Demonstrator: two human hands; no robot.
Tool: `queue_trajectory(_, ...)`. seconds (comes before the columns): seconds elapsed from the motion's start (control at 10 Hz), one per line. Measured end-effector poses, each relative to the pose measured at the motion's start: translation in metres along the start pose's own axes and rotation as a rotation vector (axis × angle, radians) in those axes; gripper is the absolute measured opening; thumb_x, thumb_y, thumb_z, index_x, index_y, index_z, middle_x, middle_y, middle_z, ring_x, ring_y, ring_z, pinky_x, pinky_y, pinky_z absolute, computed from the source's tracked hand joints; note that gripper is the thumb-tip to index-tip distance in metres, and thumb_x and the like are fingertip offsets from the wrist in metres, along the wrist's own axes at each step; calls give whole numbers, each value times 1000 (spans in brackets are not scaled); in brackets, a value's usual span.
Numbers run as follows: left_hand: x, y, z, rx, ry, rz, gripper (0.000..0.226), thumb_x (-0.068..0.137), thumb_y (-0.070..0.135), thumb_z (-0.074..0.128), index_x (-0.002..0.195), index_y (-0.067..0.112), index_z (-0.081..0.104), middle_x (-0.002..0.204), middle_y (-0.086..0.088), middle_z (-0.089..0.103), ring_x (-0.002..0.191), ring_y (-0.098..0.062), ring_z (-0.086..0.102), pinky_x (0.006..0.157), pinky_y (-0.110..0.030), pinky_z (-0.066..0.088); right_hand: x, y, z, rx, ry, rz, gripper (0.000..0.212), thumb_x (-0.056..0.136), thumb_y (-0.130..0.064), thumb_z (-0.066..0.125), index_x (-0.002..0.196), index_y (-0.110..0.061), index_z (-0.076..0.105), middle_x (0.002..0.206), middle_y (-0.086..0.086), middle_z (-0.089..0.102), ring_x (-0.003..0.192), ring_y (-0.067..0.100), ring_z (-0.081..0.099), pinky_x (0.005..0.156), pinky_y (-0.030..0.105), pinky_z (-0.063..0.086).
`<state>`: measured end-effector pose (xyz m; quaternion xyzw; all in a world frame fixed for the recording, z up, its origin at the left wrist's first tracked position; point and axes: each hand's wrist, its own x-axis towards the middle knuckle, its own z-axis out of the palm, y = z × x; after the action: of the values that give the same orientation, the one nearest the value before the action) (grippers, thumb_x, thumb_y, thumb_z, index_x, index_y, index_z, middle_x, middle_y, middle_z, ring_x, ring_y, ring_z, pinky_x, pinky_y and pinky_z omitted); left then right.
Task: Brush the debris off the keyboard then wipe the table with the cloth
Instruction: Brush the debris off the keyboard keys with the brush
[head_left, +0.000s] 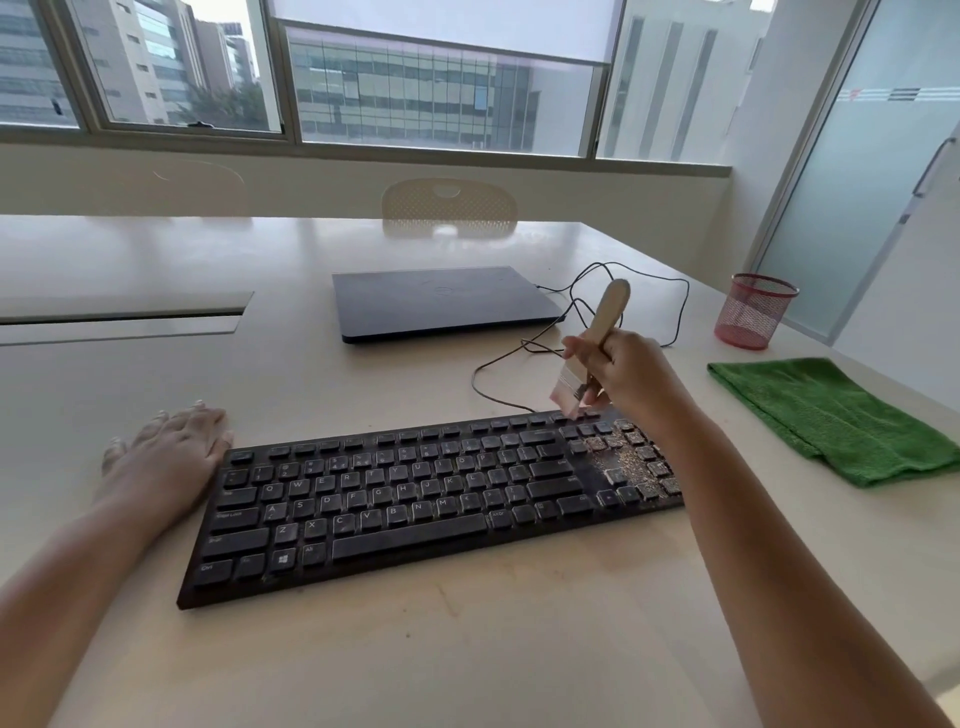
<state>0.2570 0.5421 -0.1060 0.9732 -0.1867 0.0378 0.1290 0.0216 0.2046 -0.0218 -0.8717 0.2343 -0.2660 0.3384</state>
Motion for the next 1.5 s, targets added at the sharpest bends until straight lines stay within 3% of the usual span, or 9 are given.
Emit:
queue_trajectory(0.2,-6,3,-6,-2,-23,-8,48,100,39,30,145,24,31,156,3,22,144,-22,18,114,-49,13,-3,-4,-4,-49,-25,44,28,95,-31,49,87,-9,64,60,4,61,36,1,55,41,14,48)
queue_trajectory(0.3,-6,4,-6,1,-20,-10,48,100,39,30,145,24,31,156,3,22,144,-22,18,114,-49,14,-3,-6,-2,-33,-12,-20,26,93,-31,52,100,-10,66,73,4,66,45,1,61,46,14,50)
queue_trajectory(0.5,-9,6,-8,2,-33,-9,47,100,39,30,144,24,32,155,2,24,144,-23,19,114,-50,14,-10,-12,1,-13,-155,100,28,94,-29,53,102,-5,65,56,0,64,41,5,59,44,19,52)
queue_trajectory(0.7,-12,11,-11,0,-23,-13,45,100,36,30,142,21,33,154,-2,26,144,-25,19,113,-52,15,-14,-20,11,-99,-84,-38,32,94,-31,50,112,-7,63,79,5,64,41,-2,57,42,11,46)
queue_trajectory(0.8,-14,13,-12,0,-32,-17,45,100,35,29,143,21,32,154,-2,25,144,-26,18,114,-51,14,-11,-14,5,-107,-96,81,28,95,-30,51,102,-7,65,79,7,66,42,3,56,42,13,47)
queue_trajectory(1.0,-13,11,-12,13,-38,-21,46,100,37,29,144,21,31,155,-2,25,144,-25,18,113,-52,14,-2,5,-14,-44,145,64,31,94,-32,50,104,-8,67,73,4,65,38,-4,55,37,8,41)
queue_trajectory(1.2,-10,9,-11,-1,-40,-26,48,100,38,28,146,22,29,155,-2,23,144,-25,18,114,-51,13,-2,5,0,-82,-88,104,30,95,-30,50,109,-9,64,91,3,63,41,1,53,37,12,39)
queue_trajectory(1.4,-8,7,-6,8,-26,-21,48,100,39,28,146,22,29,156,-1,23,144,-25,18,114,-50,14,2,37,-42,-309,193,244,39,96,-36,45,113,-5,61,96,11,68,53,10,50,45,22,38)
queue_trajectory(1.5,-6,5,-6,-1,-21,-7,49,100,41,29,145,23,30,155,-1,23,143,-25,19,114,-49,14,2,28,-28,-121,82,133,35,96,-34,45,110,-8,62,86,2,65,47,6,50,39,14,38)
